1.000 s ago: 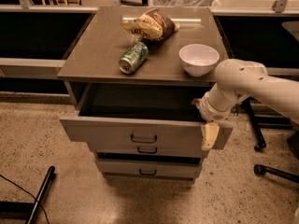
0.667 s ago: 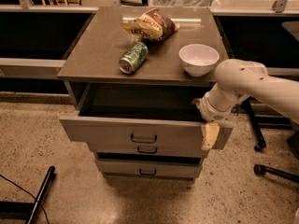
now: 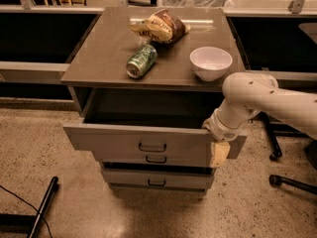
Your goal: Open top drawer
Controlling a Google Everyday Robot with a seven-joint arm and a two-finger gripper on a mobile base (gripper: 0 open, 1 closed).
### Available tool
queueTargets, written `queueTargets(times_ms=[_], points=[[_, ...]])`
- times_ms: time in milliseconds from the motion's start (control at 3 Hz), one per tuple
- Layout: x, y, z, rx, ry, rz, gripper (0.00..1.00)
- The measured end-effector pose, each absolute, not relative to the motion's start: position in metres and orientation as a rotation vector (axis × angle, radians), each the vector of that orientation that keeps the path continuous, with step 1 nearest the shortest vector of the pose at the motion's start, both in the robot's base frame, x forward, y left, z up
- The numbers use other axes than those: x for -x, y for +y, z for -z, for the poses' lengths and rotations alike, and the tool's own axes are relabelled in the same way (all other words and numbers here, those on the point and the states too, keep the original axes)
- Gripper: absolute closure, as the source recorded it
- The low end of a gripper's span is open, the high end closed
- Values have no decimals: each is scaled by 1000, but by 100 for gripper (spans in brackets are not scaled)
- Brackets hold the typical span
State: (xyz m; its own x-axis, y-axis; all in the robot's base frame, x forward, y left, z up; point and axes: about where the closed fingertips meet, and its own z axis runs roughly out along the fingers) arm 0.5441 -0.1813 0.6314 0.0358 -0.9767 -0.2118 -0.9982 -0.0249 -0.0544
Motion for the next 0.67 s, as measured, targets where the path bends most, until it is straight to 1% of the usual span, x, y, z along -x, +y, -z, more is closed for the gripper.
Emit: queueTargets(times_ms=[333, 667], points=[[-522, -173, -636, 2166, 2054, -143, 38], [-507, -169, -651, 2199, 2038, -86, 38]])
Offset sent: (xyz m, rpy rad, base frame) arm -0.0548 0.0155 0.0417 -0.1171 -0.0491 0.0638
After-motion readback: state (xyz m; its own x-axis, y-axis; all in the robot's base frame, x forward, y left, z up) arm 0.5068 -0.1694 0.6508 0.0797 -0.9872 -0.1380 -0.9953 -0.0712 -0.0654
